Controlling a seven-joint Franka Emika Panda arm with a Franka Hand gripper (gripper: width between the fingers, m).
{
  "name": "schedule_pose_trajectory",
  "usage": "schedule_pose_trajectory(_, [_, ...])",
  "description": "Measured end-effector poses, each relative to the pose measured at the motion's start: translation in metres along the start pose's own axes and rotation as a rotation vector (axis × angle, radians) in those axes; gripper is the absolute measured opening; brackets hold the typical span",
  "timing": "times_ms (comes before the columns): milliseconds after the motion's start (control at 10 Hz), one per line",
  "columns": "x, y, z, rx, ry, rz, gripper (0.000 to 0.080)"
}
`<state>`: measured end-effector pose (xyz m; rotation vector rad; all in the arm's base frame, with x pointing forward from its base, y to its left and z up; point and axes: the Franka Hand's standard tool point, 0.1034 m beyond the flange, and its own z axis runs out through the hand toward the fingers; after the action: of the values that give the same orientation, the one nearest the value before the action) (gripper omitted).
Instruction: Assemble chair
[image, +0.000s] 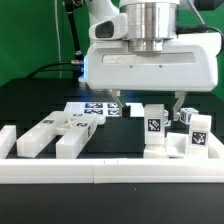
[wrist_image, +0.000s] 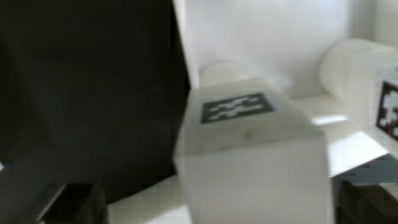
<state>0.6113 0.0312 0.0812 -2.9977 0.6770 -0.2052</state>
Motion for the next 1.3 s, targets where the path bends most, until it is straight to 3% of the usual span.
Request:
schedule_pose_trajectory(100, [-0.001, -0.002, 0.0, 0.001, 0.0, -0.002, 0.0524])
schedule_pose_trajectory(200, [-0.001, -0.001, 0.0, 0.0, 0.0, -0.002, 0.0524])
schedule_pose_trajectory(300, [-0.001, -0.001, 0.0, 0.0, 0.0, 0.002, 0.0344])
schedule_pose_trajectory(400, [-0.001, -0.001, 0.001, 0.0, 0.0, 0.022, 0.0344])
schedule_pose_trajectory(500, [-0.001, -0.001, 0.001, -0.001, 0.0, 0.022, 0.0288])
schedule_pose_trajectory(1300, [0.012, 0.002, 0.005, 0.001, 0.013, 0.714, 0.029])
